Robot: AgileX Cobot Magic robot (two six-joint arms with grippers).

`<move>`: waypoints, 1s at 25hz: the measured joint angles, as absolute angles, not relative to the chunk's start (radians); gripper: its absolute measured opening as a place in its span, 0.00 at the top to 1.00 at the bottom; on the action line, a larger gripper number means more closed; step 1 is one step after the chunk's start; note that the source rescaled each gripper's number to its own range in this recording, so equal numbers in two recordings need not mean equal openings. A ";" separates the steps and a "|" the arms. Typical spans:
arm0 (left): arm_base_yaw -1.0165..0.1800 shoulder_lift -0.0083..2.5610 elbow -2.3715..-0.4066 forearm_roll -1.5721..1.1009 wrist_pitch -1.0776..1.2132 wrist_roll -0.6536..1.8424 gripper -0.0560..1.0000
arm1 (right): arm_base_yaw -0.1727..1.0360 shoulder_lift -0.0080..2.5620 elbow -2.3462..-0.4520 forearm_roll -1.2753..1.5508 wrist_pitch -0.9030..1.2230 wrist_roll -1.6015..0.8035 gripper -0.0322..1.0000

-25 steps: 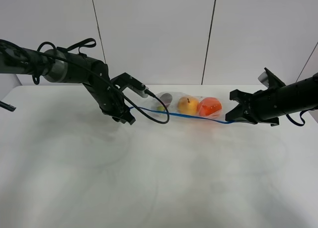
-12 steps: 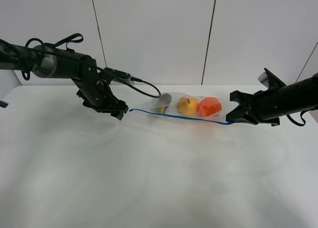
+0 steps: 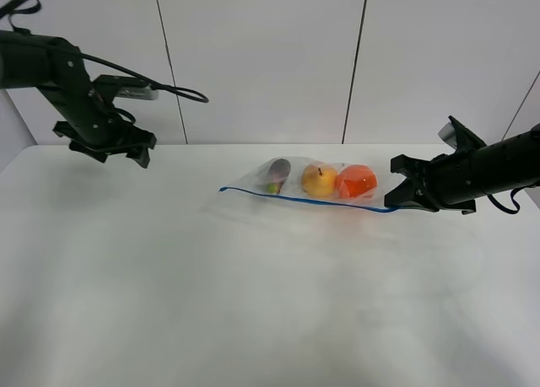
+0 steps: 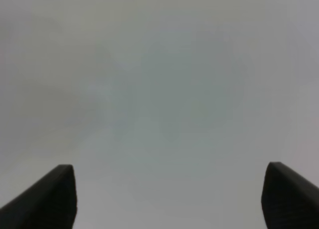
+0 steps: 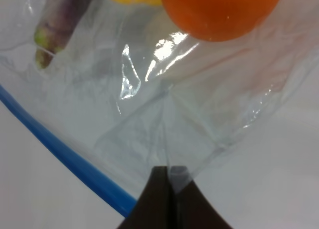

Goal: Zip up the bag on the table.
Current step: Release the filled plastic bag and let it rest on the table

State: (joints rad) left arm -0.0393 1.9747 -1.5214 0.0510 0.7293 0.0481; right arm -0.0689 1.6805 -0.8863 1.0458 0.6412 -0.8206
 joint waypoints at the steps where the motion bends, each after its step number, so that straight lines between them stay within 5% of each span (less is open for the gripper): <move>1: -0.012 1.962 -1.521 0.051 0.741 0.048 0.00 | -0.069 1.680 -0.886 1.046 0.641 -0.821 0.97; 9: 0.136 1.900 -1.521 0.056 0.808 0.055 0.00 | -0.069 1.680 -0.886 1.045 0.638 -0.821 0.97; 25: 0.139 1.703 -1.453 0.055 0.825 0.106 0.00 | -0.069 1.680 -0.886 1.031 0.638 -0.803 0.97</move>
State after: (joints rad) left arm 0.1387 1.7028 -1.4528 0.0547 0.8255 0.1063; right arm -0.0689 1.6805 -0.8863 1.0313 0.6378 -0.8029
